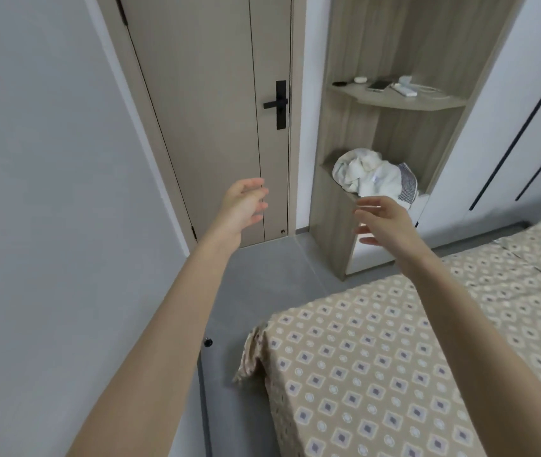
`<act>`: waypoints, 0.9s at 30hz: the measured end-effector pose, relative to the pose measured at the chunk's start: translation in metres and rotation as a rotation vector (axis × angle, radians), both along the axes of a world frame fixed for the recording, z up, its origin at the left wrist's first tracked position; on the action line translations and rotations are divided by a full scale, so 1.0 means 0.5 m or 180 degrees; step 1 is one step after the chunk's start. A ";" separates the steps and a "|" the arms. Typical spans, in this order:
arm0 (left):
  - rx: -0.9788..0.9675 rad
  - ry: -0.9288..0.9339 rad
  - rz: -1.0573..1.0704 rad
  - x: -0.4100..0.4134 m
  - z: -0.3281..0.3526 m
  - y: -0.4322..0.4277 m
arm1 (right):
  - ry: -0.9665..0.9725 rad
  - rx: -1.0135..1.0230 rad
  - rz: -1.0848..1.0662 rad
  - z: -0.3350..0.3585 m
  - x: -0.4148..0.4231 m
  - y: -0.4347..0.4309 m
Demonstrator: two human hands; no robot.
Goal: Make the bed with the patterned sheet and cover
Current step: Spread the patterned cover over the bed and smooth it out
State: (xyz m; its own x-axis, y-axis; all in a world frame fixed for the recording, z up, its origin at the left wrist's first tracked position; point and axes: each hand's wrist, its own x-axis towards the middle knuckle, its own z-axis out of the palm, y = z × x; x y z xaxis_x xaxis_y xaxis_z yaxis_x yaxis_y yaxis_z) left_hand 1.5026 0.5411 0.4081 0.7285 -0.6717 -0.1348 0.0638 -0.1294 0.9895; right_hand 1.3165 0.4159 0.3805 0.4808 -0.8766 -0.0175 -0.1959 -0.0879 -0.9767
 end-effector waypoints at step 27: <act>0.0086 -0.0438 -0.2193 0.458 0.006 -0.964 | 0.0181 -0.0039 -0.1947 -0.004 0.401 -0.767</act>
